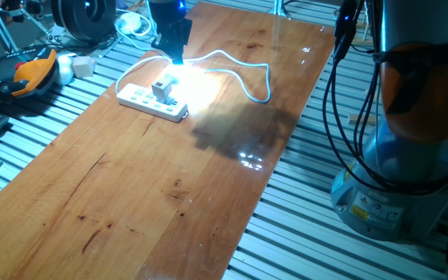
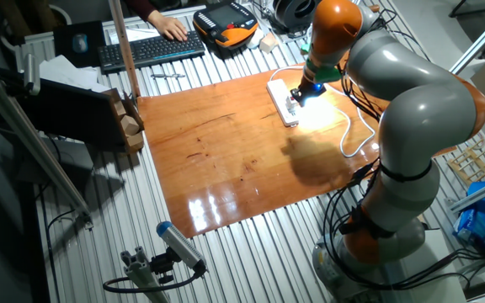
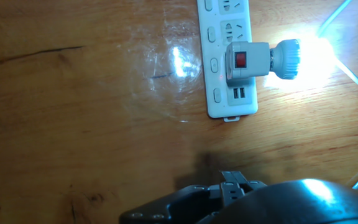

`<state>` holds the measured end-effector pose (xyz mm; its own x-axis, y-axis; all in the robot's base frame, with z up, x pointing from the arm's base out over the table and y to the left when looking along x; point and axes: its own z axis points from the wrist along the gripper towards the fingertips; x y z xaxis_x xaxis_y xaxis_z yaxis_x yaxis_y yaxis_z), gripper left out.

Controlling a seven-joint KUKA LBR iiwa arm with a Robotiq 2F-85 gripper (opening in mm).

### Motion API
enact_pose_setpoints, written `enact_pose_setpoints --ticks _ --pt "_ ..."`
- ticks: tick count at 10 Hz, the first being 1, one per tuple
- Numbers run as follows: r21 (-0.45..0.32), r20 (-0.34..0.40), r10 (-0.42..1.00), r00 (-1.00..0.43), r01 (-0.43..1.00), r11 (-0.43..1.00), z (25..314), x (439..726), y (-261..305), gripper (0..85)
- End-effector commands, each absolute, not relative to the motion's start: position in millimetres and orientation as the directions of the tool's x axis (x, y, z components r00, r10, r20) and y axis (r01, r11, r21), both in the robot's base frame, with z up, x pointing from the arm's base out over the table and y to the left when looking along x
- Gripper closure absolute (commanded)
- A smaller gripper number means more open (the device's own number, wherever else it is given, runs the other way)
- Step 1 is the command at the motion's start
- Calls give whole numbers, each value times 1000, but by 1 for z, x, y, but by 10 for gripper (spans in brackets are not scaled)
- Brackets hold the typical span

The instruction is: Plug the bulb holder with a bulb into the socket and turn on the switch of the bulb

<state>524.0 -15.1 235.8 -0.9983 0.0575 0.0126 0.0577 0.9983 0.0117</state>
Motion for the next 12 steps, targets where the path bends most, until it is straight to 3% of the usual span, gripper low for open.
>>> enact_pose_setpoints --ticks 1,12 --pt "15 11 54 -998 55 998 235 524 -16 850" --pt "17 20 92 -996 93 996 237 522 -15 850"
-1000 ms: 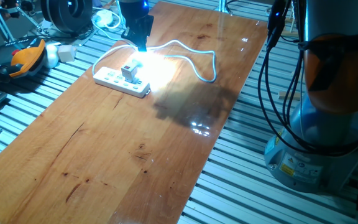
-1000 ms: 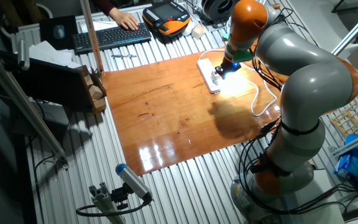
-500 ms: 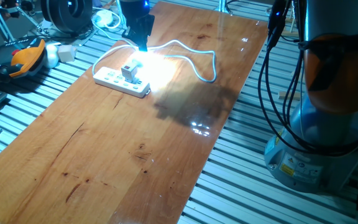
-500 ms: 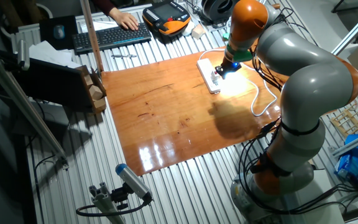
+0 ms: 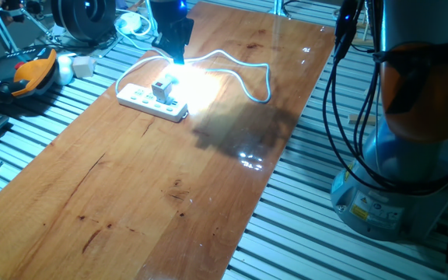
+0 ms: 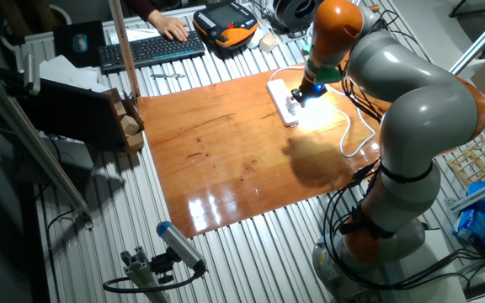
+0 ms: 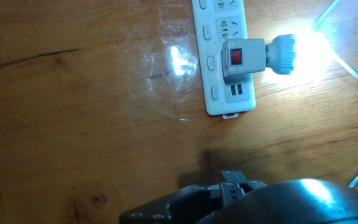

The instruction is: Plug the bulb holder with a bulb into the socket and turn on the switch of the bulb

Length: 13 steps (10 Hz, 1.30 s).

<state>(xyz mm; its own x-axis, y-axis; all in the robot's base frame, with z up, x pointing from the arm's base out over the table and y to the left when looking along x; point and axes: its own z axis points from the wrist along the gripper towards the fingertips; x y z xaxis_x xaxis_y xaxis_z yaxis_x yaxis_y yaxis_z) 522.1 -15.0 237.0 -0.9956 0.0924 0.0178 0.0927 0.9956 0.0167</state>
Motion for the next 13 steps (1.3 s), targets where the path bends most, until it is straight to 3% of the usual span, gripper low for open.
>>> enact_pose_setpoints --ticks 1,13 --pt "14 12 96 -995 96 995 237 522 -15 850" --pt "10 4 102 -995 102 995 233 517 -11 850"
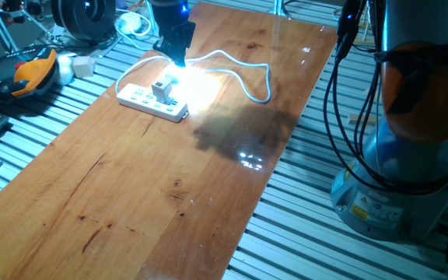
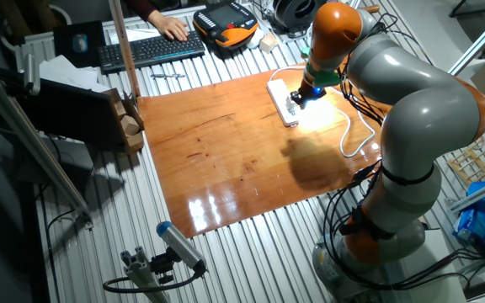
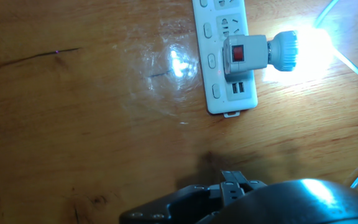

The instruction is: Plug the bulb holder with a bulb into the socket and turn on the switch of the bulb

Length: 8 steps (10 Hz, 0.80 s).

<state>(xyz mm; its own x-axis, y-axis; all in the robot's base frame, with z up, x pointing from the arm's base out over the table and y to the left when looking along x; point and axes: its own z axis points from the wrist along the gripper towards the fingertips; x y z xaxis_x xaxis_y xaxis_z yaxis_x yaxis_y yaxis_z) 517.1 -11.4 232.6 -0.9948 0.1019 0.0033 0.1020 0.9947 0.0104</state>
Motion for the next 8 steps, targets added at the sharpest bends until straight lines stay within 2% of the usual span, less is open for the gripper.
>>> enact_pose_setpoints --ticks 1,8 --pt "11 2 104 -995 104 995 232 517 -11 850" --pt "8 -6 99 -995 99 995 230 516 -10 850"
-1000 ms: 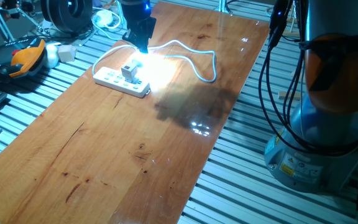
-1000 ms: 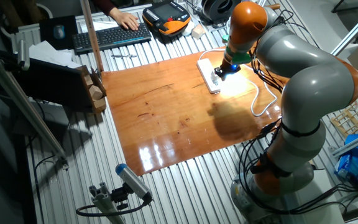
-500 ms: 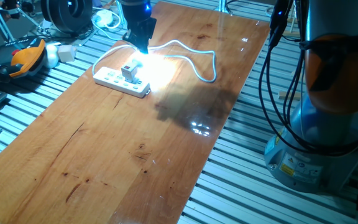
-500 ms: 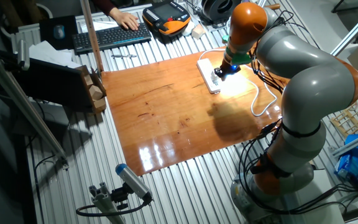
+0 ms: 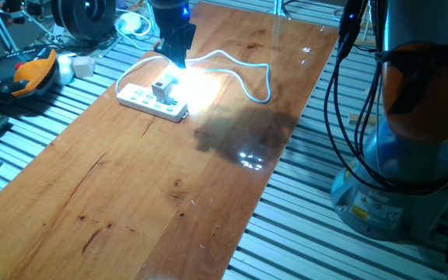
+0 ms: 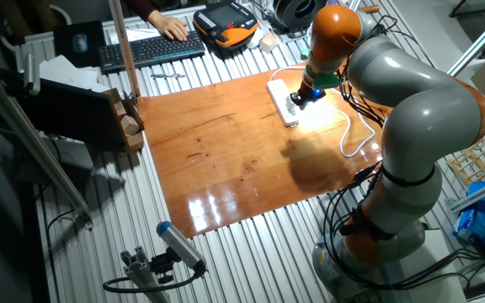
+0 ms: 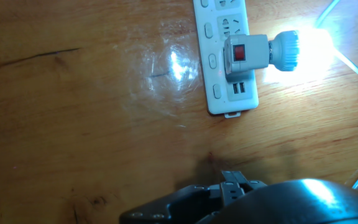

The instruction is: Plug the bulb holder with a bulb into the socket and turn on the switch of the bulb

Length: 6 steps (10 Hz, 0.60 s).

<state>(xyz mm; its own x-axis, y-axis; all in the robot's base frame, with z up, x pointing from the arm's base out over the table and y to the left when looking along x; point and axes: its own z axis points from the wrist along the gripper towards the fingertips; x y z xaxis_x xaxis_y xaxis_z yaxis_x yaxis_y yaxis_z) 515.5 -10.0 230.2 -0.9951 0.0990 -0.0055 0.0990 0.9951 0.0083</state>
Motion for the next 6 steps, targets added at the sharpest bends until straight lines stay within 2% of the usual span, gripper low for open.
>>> enact_pose_setpoints --ticks 1,6 --pt "8 -6 99 -995 99 995 230 515 -10 850" --pt "10 -4 97 -995 97 995 230 515 -10 850"
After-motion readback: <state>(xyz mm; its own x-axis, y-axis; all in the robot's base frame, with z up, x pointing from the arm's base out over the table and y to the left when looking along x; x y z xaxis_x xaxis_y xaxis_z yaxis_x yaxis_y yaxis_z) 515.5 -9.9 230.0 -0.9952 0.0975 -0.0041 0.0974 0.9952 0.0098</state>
